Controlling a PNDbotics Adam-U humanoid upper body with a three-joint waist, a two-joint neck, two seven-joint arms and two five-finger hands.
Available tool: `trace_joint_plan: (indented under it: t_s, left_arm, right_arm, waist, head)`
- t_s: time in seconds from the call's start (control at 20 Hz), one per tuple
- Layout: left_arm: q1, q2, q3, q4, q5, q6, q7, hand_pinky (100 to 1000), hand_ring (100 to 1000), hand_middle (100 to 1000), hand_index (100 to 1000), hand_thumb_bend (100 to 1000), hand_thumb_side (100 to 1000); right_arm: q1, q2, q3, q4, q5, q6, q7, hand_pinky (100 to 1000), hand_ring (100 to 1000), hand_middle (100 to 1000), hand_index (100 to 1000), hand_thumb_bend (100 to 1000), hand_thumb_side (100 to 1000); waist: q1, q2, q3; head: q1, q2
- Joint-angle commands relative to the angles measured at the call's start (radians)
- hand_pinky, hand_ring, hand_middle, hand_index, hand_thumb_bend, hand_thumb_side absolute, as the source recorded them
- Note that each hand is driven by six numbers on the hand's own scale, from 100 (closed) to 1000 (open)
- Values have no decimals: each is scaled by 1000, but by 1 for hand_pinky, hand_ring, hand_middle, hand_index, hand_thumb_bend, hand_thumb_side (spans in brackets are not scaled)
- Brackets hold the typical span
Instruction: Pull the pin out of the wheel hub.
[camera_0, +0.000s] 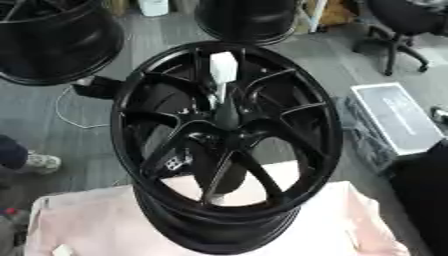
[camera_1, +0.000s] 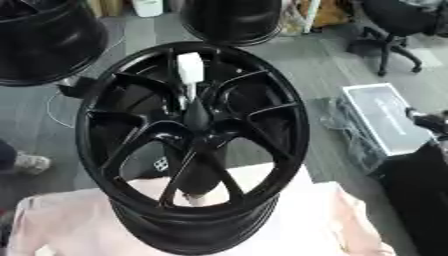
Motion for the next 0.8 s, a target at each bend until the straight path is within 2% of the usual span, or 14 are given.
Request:
trace_joint_plan:
  t_s: [0.05, 0.2, 0.35, 0.4, 0.45, 0.8]
  left_arm:
    - [-10, 10, 4, -17, 7, -3, 1, 481, 528, 617, 703, 347, 938]
    - [-12, 12, 7, -19, 8, -6, 4, 481, 528, 617, 703, 346, 938]
    - [-13, 10, 6, -19, 8, -6, 4, 481, 528, 617, 702, 346, 938]
    - [-13, 8, 5, -19, 8, -6, 4, 481, 528, 616, 702, 354, 928]
    - [-13, 7, 4, -19, 8, -6, 2, 481, 528, 617, 702, 345, 939]
    - [-17, 5, 1, -21, 8, -9, -2, 481, 529, 617, 701, 344, 939]
  right_arm:
    - [33, 21, -32, -274, -12, -42, -88, 394, 410, 707, 893, 505, 261]
    - [72, 60, -31, -458, -15, -45, -124, 399, 412, 698, 885, 496, 279]
    - [90, 103, -30, -572, -19, -41, -142, 402, 412, 690, 872, 482, 279]
    - [94, 122, -29, -602, -17, -43, -146, 403, 413, 687, 870, 577, 234]
    - [97, 140, -27, -627, -15, -43, -148, 403, 413, 687, 869, 477, 279]
    - [131, 268, -3, -705, -15, -54, -130, 409, 418, 690, 866, 468, 261]
  waist:
    - [3, -8, 1]
    - [6, -6, 4]
    - [8, -5, 3]
    - [9, -4, 2]
    - [10, -4, 1]
    - [17, 0, -5]
  head:
    - [4, -2]
    - [4, -4]
    - [3, -6]
    - [3, -7]
    - [3, -7]
    - [4, -9]
